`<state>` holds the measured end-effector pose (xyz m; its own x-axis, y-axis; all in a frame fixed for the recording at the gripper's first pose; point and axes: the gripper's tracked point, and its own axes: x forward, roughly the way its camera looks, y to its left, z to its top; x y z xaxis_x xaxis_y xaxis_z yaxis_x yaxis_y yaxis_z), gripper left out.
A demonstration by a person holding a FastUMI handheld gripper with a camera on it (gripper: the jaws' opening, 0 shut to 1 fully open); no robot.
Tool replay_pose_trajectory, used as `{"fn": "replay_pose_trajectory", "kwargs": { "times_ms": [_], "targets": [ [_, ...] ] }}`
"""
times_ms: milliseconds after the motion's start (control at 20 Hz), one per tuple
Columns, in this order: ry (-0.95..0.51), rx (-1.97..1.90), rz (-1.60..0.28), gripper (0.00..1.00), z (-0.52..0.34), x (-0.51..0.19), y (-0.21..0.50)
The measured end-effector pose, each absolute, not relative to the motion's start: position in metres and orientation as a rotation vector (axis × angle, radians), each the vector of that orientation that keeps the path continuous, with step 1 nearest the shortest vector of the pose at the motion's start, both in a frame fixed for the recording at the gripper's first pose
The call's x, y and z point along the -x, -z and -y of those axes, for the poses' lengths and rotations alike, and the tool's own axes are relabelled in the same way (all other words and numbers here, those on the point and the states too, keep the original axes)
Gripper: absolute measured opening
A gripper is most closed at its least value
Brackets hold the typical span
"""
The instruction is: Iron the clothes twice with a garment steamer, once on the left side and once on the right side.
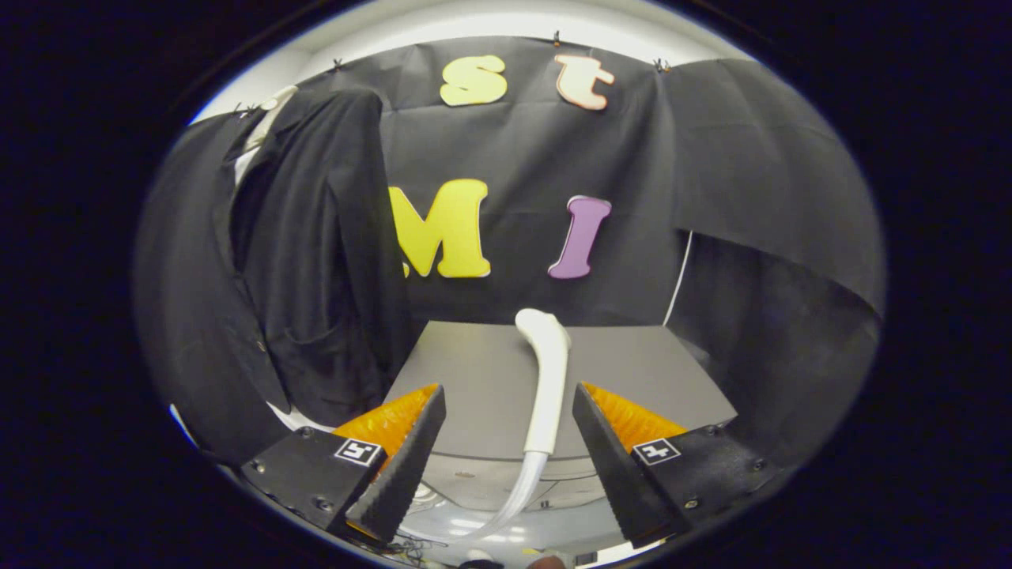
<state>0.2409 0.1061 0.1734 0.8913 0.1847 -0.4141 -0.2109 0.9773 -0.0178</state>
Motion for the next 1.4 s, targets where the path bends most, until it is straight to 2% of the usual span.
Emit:
{"fn": "replay_pose_trajectory", "kwargs": {
  "times_ms": [350,700,950,1000,1250,1400],
  "targets": [
    [-0.155,-0.047,-0.758,0.99,-0.085,-0.293,-0.108],
    [-0.084,0.010,-0.894,0.94,-0.074,-0.318,-0.064],
    [-0.086,0.022,-0.938,0.70,-0.076,-0.323,-0.054],
    [-0.081,0.046,-0.959,0.69,-0.073,-0.324,-0.048],
    [-0.070,0.033,-0.902,0.39,-0.074,-0.327,-0.051],
    [-0.061,-0.022,-0.827,0.35,-0.077,-0.324,-0.053]
  ]
}}
